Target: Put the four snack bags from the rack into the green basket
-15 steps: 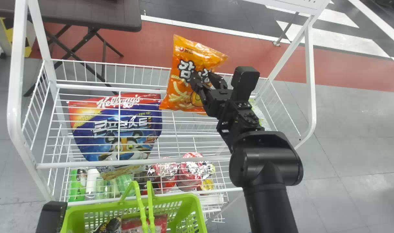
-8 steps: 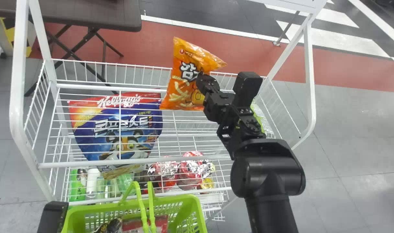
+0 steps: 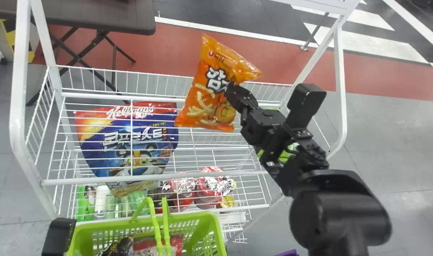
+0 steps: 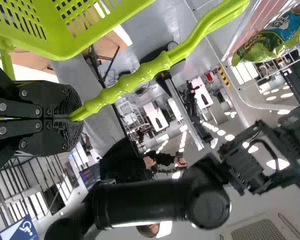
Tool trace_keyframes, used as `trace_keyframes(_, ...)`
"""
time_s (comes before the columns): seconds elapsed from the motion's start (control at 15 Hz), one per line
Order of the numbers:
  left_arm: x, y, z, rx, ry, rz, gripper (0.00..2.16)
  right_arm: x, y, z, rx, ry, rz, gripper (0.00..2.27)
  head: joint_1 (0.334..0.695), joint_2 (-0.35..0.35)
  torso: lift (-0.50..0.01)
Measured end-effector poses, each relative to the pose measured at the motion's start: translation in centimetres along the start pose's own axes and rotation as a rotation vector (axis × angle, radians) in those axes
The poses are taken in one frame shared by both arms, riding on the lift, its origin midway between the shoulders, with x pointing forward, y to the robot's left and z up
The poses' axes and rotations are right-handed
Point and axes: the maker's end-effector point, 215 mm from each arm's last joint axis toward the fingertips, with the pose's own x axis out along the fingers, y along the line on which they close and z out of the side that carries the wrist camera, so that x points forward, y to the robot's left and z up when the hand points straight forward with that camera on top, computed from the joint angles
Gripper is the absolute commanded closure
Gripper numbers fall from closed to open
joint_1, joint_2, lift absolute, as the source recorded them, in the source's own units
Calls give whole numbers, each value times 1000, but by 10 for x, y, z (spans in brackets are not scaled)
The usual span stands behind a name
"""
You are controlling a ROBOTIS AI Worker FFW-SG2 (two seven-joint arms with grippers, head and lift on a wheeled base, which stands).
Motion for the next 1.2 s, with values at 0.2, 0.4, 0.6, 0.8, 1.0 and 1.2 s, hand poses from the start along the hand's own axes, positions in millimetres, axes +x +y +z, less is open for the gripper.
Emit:
trace_keyframes(0.2,-3,1,1,1,-6,6,2020,-53,23,-49,108,238,85,2132,695,-350,-6)
trace_keyframes(0.4,-6,2,2,0,-14,9,2020,-123,39,-100,221,475,111,2132,695,-350,-6)
trace_keyframes(0.6,-6,1,2,-1,-15,10,2020,-166,43,-128,293,609,117,2132,695,-350,-6)
trace_keyframes(0.8,-4,2,1,-1,-12,15,2020,-190,51,-162,338,694,122,2132,695,-350,-6)
trace_keyframes(1.0,-1,-1,0,2,-7,9,2020,-203,69,-206,393,797,148,2132,695,-350,-6)
trace_keyframes(1.2,-1,-4,-1,4,-8,9,2020,-208,81,-239,401,877,154,2105,695,-350,-6)
